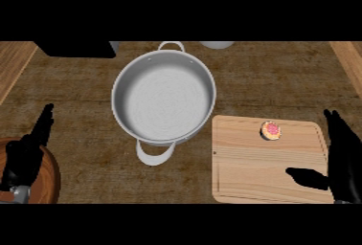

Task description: Pick the cupcake from the cutting board and place it in the pot

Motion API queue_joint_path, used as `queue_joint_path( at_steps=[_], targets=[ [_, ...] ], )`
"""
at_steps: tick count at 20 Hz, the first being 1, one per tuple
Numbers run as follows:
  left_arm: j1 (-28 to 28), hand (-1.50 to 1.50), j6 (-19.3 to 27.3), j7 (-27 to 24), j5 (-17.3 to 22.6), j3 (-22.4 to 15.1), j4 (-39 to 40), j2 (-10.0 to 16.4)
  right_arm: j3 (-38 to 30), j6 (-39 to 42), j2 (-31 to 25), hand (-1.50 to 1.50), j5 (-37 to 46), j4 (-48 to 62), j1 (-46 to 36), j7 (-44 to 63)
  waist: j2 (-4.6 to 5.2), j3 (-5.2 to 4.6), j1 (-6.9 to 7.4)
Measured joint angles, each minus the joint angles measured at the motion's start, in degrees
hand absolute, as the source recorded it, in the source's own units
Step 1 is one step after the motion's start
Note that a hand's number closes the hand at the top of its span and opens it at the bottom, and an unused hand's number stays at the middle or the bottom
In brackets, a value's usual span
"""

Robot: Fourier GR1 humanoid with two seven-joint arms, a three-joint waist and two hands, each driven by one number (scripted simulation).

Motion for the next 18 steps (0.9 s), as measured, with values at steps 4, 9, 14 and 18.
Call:
queue_joint_path(
  at_steps=[4, 9, 14, 18],
  targets=[
    [-0.2, 0.0, -0.3, 0.1, -0.2, -0.2, -0.2, -0.1, 2.4, 13.7, 2.0, -1.5, -1.8, 1.3, -6.9, 10.5, 0.03, 0.06, 0.5],
    [-0.7, 0.0, -0.2, 1.0, -0.6, 0.3, -0.4, -0.5, 2.2, 24.1, 6.5, -1.5, -6.2, 6.5, -16.9, 16.5, -0.08, 0.18, 0.14],
    [0.2, 0.0, -0.6, 1.0, -1.1, 1.3, -0.4, -0.9, 1.7, 27.6, 10.8, -1.5, -7.8, 12.3, -23.3, 17.8, -0.2, 0.25, -0.46],
    [2.1, 0.0, -0.9, 0.7, -1.6, 1.7, -1.6, -1.3, 1.7, 29.1, 12.9, -1.5, -6.6, 16.9, -26.1, 18.3, -0.26, 0.28, -0.56]
  ],
)
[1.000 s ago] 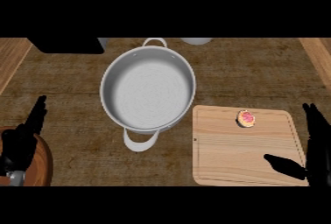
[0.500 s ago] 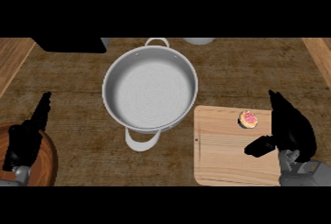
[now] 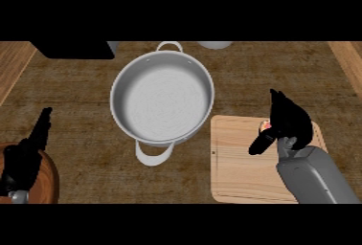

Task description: Pick the cupcake from the cutting board and place it in the pot

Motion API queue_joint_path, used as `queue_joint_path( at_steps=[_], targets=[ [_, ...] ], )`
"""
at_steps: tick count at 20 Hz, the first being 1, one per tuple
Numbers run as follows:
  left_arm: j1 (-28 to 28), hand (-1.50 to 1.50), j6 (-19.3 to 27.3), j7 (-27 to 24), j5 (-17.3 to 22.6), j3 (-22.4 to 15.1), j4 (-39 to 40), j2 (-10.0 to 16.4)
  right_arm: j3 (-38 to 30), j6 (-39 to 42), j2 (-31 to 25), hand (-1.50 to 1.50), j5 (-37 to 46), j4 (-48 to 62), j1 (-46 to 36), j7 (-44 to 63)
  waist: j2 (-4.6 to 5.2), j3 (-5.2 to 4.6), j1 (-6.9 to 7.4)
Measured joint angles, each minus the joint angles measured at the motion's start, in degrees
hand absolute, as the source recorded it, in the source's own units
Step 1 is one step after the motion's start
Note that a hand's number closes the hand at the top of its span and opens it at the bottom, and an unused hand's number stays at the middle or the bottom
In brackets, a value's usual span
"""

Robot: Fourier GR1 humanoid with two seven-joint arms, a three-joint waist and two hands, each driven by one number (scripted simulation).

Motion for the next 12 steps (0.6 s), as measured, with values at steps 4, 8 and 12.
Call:
queue_joint_path(
  at_steps=[4, 8, 12],
  targets=[
    [-0.3, 0.0, -0.9, -0.4, -0.3, 0.8, 0.7, -0.4, -0.7, 1.0, 1.3, -1.5, 1.4, 5.1, -1.7, -0.6, 0.01, 0.01, -0.3],
    [-0.4, 0.0, -1.9, 0.2, -0.3, 2.1, 0.3, -0.2, -2.6, 1.7, 2.0, -1.5, 2.3, 10.4, -3.4, -2.0, 0.01, 0.02, -0.4],
    [-1.8, 0.0, -1.5, 1.9, -1.8, 2.2, 0.4, -1.4, -3.1, 1.7, 4.5, -1.5, 3.9, 13.1, -3.7, -2.0, -0.01, 0.04, -0.63]
  ],
)
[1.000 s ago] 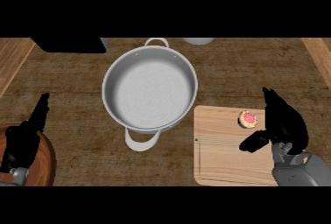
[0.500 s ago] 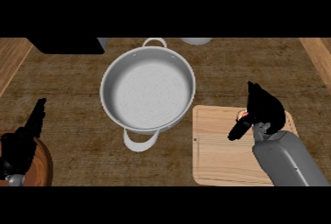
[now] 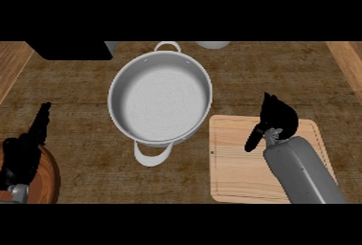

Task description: Pick the cupcake from the cutting board and place it in the pot

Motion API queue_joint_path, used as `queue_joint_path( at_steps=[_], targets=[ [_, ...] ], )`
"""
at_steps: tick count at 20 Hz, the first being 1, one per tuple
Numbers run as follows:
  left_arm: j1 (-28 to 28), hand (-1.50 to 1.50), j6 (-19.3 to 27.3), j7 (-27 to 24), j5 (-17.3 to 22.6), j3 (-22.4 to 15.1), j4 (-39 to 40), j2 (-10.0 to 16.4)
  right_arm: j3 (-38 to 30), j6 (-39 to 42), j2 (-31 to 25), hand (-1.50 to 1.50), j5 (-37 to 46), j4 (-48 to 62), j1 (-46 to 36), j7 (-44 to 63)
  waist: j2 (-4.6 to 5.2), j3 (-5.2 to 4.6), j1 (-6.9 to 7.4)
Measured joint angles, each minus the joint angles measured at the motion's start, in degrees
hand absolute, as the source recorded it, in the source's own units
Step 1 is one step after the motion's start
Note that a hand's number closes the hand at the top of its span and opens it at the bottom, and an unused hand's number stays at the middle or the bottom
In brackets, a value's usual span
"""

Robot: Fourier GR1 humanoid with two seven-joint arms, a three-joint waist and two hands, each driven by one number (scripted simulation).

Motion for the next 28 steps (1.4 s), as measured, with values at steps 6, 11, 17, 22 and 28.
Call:
queue_joint_path(
  at_steps=[6, 11, 17, 22, 28],
  targets=[
    [0.7, 0.0, -1.5, -0.9, -1.0, 1.6, 0.9, -1.2, -2.1, 0.2, 1.3, -1.5, 2.3, 4.3, -1.0, -1.0, -0.01, 0.01, -0.04],
    [0.4, 0.0, -2.5, 0.8, -2.6, 2.9, -0.3, -2.1, -3.5, -0.1, 1.8, -1.5, 4.5, 6.3, -0.3, -2.2, -0.04, 0.01, -0.1],
    [1.1, 0.0, -4.0, 0.2, -4.7, 4.7, -0.4, -4.1, -5.9, -0.5, 2.3, 1.5, 6.0, 10.1, -0.6, -4.2, -0.03, 0.0, -0.08],
    [0.6, 0.0, -5.1, 1.1, -6.0, 6.0, -0.6, -5.3, -6.1, 0.3, 2.3, 1.5, 7.1, 13.8, -2.7, -7.3, 0.0, 0.02, -0.06],
    [0.6, 0.0, -6.8, 1.6, -7.7, 7.8, -0.7, -7.0, -4.5, 0.3, 4.3, 1.5, 9.4, 13.0, -2.0, -8.7, -0.11, -0.06, -0.11]
  ],
)
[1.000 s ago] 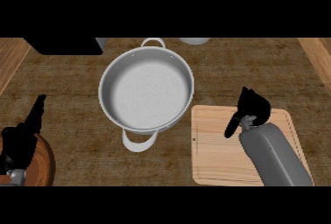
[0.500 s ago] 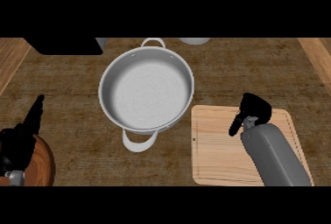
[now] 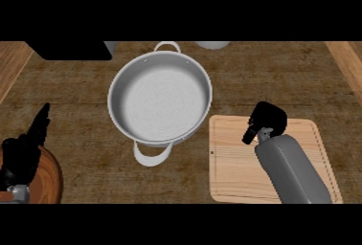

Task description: Pick the cupcake from the cutting board and place it in the pot

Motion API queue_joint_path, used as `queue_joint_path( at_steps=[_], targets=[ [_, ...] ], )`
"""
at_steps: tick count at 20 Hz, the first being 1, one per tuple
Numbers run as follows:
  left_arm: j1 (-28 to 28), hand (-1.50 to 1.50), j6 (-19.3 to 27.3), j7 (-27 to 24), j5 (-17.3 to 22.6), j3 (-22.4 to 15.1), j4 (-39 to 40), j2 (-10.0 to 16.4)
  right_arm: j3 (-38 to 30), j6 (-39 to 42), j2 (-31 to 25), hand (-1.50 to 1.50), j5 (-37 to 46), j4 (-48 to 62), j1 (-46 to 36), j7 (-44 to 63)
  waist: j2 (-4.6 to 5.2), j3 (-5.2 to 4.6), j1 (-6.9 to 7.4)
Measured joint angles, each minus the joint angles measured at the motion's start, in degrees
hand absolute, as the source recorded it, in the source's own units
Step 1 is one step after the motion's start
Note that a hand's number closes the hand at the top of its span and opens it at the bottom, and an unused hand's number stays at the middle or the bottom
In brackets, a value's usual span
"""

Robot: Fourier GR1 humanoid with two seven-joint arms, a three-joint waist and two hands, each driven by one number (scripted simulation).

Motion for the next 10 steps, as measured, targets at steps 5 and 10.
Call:
queue_joint_path(
  at_steps=[5, 10],
  targets=[
    [-2.4, 0.0, -1.5, -0.3, -0.1, -2.1, 0.1, -0.5, 14.9, 2.3, 4.7, 1.5, -5.1, -2.5, -3.0, -7.3, 0.64, 0.18, 5.24],
    [-5.2, 0.0, -2.3, 0.2, -0.8, -4.2, 0.7, -1.0, 30.6, 2.1, 6.2, 1.5, -13.3, -6.5, -6.0, -11.1, 0.99, 0.19, 8.24]
  ],
)
